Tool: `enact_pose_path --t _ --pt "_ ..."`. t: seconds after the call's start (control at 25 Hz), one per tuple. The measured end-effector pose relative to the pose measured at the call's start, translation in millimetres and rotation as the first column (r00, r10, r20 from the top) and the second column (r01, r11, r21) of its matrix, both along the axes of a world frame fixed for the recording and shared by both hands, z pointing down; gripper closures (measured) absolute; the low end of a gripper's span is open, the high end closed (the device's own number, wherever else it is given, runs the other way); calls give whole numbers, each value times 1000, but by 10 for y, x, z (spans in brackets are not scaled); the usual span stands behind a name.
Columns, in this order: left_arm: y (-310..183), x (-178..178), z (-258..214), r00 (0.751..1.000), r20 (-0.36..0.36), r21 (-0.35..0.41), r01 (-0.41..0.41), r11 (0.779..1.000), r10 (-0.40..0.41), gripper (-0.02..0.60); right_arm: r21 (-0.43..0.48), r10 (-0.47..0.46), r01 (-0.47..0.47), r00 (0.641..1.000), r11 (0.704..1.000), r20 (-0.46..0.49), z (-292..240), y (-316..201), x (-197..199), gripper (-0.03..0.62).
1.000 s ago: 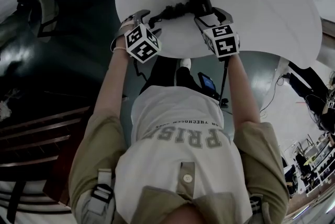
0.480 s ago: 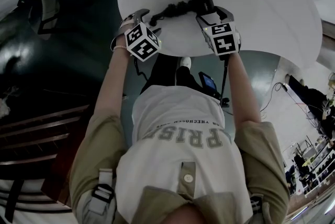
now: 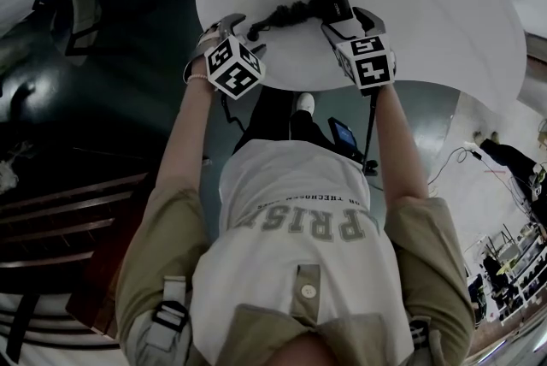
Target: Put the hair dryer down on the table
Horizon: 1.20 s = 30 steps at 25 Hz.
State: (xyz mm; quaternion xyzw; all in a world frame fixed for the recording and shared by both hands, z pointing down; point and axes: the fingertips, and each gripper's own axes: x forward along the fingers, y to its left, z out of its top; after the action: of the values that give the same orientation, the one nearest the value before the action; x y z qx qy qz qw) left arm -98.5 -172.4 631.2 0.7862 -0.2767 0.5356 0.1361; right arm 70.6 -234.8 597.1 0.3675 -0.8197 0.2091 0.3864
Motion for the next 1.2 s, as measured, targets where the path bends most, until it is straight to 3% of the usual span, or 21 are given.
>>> enact_pose_path --t 0.24,0.44,0.68,0.84,1.0,1.16,1.2 --pt "-71 38 -302 991 -96 50 98 994 -93 227 99 42 -48 997 994 67 -351 -70 64 247" --pt "-159 18 -711 955 -212 126 238 963 -208 227 214 106 -140 981 967 165 -804 -128 188 252" --pt "-183 37 -1283 866 -393 215 413 885 -309 227 295 184 -282 930 913 319 -1332 -84 335 273" --pt "-125 61 -1634 819 -471 298 496 816 -326 227 340 187 -324 907 883 378 -1634 34 346 298" --pt "-92 107 -1984 733 -593 315 592 742 -333 275 398 158 -353 882 847 444 -1962 133 334 332" --pt "10 112 -2277 702 -639 363 636 681 -315 305 428 151 -378 867 821 474 -2168 302 326 360" --pt "37 112 -2354 685 -661 367 651 664 -307 324 440 152 -382 868 813 472 -2207 343 325 370"
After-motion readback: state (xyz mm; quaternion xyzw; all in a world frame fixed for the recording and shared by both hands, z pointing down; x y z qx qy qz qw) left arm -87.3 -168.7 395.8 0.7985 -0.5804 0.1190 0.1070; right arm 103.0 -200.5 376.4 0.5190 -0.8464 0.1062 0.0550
